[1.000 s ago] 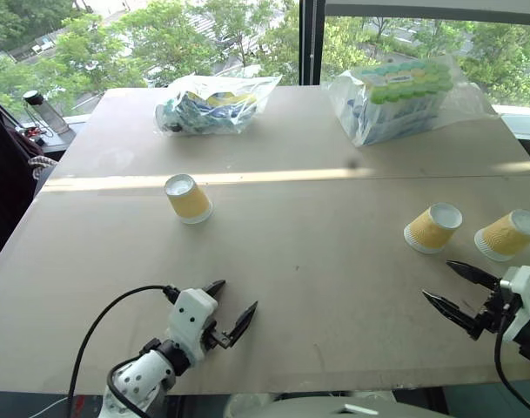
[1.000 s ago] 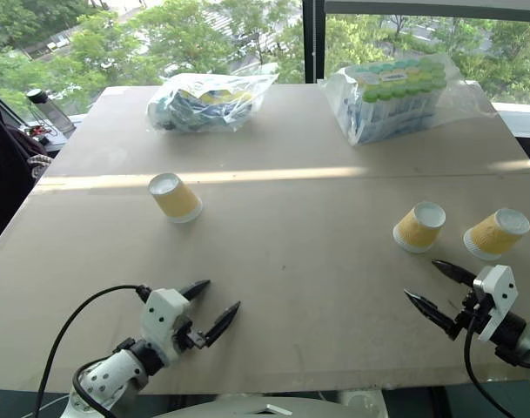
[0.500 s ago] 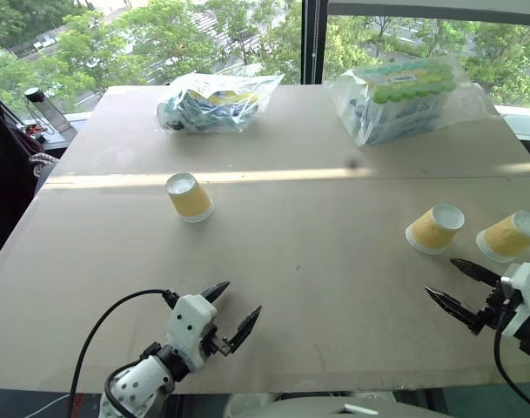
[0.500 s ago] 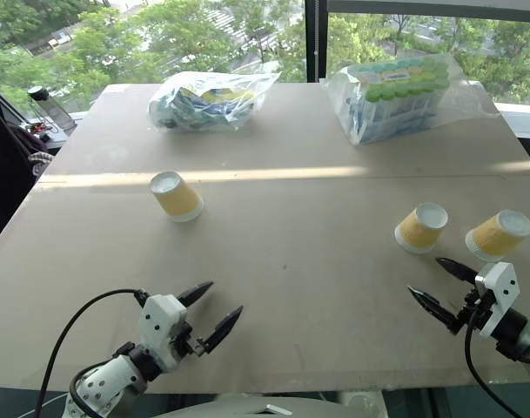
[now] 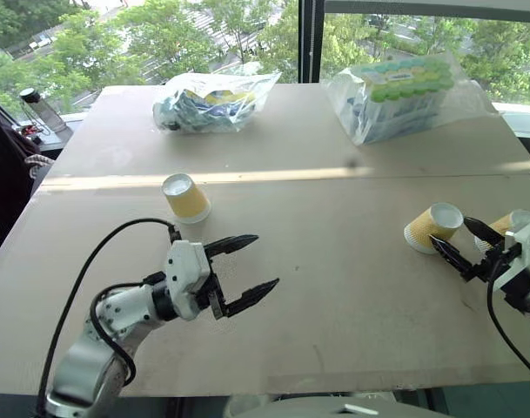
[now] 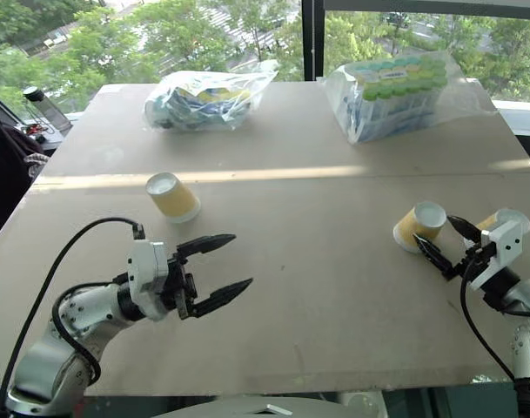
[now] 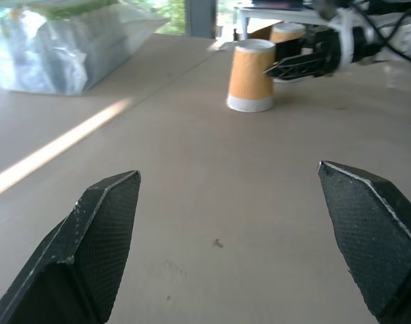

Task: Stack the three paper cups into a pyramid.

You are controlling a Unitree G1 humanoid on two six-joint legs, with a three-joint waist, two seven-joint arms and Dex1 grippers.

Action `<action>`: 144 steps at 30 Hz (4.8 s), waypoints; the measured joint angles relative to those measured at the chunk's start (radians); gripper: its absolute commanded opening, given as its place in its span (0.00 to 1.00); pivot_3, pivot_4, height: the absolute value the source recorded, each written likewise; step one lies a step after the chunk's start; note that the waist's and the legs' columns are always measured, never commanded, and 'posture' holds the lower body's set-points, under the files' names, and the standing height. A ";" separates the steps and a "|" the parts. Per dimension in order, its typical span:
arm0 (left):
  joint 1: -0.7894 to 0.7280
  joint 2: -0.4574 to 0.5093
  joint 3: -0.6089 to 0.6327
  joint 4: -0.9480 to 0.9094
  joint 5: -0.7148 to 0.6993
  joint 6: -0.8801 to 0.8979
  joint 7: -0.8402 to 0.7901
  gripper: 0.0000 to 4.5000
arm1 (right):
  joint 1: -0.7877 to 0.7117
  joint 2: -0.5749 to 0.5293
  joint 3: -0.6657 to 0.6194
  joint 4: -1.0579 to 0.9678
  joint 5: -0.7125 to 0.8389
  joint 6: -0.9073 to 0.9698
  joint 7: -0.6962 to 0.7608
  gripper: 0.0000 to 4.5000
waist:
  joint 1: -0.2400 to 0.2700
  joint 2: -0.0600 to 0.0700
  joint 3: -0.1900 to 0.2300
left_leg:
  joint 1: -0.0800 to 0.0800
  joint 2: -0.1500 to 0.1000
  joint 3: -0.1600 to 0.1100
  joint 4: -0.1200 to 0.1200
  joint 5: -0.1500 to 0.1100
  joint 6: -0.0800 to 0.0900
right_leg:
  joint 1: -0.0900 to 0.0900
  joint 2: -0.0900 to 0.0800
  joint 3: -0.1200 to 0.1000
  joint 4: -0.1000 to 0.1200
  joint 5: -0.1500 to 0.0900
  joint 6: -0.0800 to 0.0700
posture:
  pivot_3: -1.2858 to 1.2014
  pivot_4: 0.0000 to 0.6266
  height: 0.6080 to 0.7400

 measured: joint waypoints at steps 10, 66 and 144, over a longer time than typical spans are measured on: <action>-0.065 0.052 0.032 -0.023 -0.104 0.081 -0.080 0.97 | -0.046 0.038 0.045 0.043 -0.002 -0.069 0.061 1.00 | -0.001 0.001 0.001 | 0.001 0.000 0.001 0.000 0.000 0.000 | 0.000 0.000 0.000 0.001 0.000 0.000 | 0.52 0.24 1.00; -0.376 -0.107 -0.176 0.113 0.045 0.192 -0.009 1.00 | 0.037 0.174 -0.034 -0.366 -0.308 -0.085 -0.433 1.00 | -0.013 0.000 0.001 | 0.000 -0.001 0.006 0.001 0.000 0.000 | -0.008 -0.001 -0.003 0.008 0.000 0.000 | 0.52 0.24 1.00; 0.120 -0.364 -0.054 -0.044 0.348 0.006 0.489 1.00 | -0.555 0.456 0.515 0.080 -0.349 0.185 -0.481 0.70 | -0.027 -0.002 -0.001 | -0.001 -0.001 0.006 0.001 0.000 0.000 | -0.012 -0.001 0.000 0.009 0.001 0.000 | 0.52 0.24 1.00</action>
